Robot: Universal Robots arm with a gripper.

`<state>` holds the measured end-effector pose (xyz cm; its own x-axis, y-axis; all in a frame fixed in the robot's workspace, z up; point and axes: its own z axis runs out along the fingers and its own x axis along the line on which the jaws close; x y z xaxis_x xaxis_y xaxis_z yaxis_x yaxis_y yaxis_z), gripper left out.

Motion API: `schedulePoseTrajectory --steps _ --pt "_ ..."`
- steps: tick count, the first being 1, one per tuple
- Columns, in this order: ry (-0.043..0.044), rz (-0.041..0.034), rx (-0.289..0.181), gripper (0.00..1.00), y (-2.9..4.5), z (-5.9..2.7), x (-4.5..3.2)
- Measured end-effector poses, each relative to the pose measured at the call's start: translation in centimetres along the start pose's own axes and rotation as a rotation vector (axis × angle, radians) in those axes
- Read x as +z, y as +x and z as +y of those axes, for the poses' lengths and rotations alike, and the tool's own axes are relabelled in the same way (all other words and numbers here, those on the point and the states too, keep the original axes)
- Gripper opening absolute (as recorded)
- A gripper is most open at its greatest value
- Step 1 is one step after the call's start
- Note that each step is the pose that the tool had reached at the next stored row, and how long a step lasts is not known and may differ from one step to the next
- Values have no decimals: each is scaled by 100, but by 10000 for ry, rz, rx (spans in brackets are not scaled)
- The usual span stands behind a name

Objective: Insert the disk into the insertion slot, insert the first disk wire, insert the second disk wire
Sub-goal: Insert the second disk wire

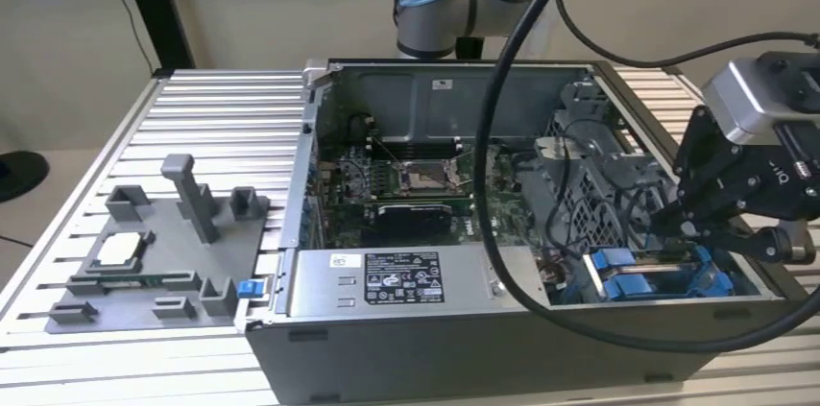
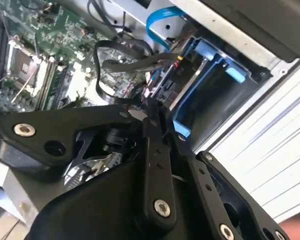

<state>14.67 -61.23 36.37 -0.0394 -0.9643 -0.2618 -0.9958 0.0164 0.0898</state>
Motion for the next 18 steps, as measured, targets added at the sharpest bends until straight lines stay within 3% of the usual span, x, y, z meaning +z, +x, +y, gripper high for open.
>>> schedulePoseTrajectory --steps 5,7,8,11,14,16,18 --pt "887 177 -222 0 4 92 9" --pt "1213 214 -308 0 7 142 16" --pt "1335 225 -339 0 9 176 22" --pt "1573 237 -401 0 19 271 51" --pt "1744 236 -445 0 29 290 88" --pt "1834 234 -469 0 37 291 115" --pt "1846 234 -473 0 38 289 123"
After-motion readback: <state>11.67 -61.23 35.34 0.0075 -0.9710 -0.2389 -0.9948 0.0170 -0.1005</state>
